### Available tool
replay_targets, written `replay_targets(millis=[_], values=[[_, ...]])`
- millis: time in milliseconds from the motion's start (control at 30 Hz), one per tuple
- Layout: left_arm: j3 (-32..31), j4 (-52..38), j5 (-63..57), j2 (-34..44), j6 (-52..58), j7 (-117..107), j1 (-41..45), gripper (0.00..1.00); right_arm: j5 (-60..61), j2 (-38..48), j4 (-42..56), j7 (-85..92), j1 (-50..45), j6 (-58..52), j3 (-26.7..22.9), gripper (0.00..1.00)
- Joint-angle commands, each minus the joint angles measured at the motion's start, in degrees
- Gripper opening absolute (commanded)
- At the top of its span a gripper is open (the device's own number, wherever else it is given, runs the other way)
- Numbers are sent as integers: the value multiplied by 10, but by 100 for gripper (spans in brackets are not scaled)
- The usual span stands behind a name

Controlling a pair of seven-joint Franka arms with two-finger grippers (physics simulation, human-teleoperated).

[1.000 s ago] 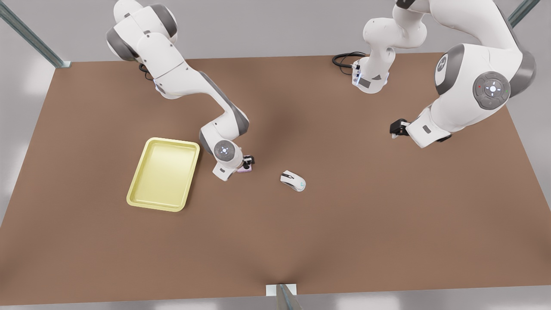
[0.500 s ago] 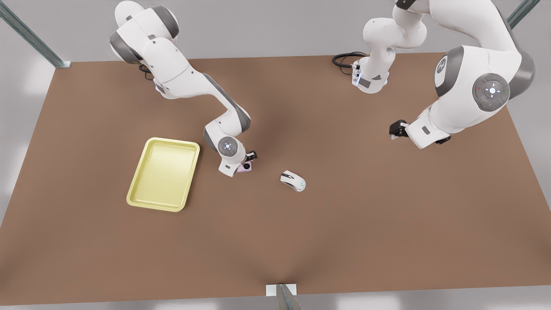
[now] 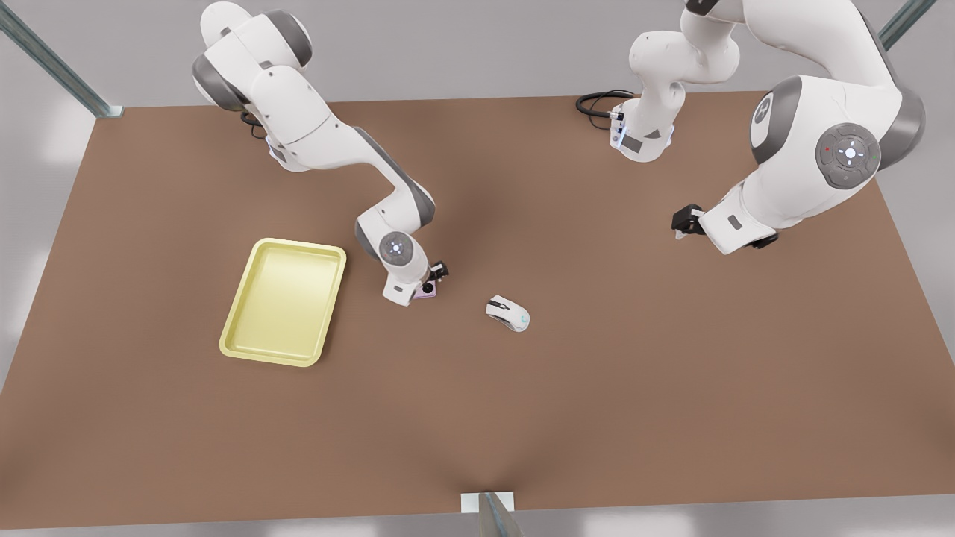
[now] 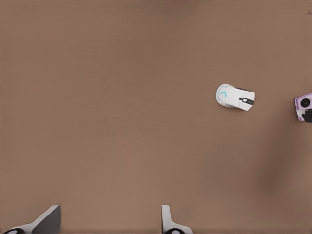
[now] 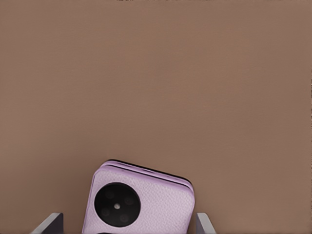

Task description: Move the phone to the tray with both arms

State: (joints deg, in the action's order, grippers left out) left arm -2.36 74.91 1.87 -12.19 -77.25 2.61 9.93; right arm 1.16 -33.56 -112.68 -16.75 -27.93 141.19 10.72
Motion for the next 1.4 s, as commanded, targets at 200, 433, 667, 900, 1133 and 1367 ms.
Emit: replay_targets(millis=[200,433,667,900,1133,1367], values=[[0,0,-2,1,1,5,0,100,-51,-9,-1,-59,-2,4,0,100],[0,0,-4,1,1,5,0,100,-50,-9,1,-59,-3,0,1,83],[0,0,-5,0,1,5,0,100,-50,17,31,-48,4,-41,1,79],[0,0,-5,-1,1,5,0,100,-51,96,-2,215,219,-89,-1,79],[0,0,-8,2,7,6,0,100,-71,186,-146,302,325,-83,-4,100],[2,0,-25,6,8,4,0,100,-66,177,119,237,307,-313,0,100]])
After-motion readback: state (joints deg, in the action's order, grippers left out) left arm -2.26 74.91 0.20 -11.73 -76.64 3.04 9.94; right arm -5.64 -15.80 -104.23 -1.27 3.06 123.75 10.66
